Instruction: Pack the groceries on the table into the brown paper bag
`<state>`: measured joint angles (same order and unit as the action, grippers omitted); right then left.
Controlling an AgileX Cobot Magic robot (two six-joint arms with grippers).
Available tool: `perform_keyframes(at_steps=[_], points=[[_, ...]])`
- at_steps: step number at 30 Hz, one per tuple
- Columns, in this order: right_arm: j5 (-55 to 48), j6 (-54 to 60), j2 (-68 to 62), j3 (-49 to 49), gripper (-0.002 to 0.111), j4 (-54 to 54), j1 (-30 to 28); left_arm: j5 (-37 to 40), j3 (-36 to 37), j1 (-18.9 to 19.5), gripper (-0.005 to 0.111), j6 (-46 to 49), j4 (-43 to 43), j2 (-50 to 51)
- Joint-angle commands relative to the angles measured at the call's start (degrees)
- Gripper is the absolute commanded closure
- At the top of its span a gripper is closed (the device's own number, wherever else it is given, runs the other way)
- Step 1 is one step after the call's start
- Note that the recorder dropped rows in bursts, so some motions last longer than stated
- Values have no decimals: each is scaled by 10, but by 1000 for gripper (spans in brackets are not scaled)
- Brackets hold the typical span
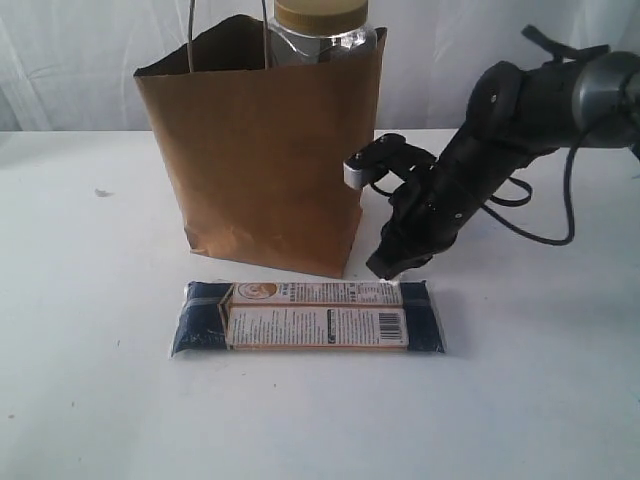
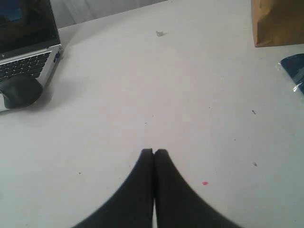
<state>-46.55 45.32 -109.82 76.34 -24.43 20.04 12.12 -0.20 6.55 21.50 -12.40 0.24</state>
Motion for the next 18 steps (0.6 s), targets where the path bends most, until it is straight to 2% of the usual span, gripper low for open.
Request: perform_keyframes(at_steps=[1, 10, 13, 18], points=[[5, -30, 86, -29, 108, -6, -1, -1, 2, 1, 107, 0, -1, -2], [-37, -68, 233, -32, 108, -93, -1, -1, 2, 1, 107, 0, -1, -2], [-42, -63, 262, -32, 108, -147, -1, -1, 2, 1, 107, 0, -1, -2], [9, -8, 280, -23, 108, -290, -1, -1, 2, 1, 107, 0, -1, -2]])
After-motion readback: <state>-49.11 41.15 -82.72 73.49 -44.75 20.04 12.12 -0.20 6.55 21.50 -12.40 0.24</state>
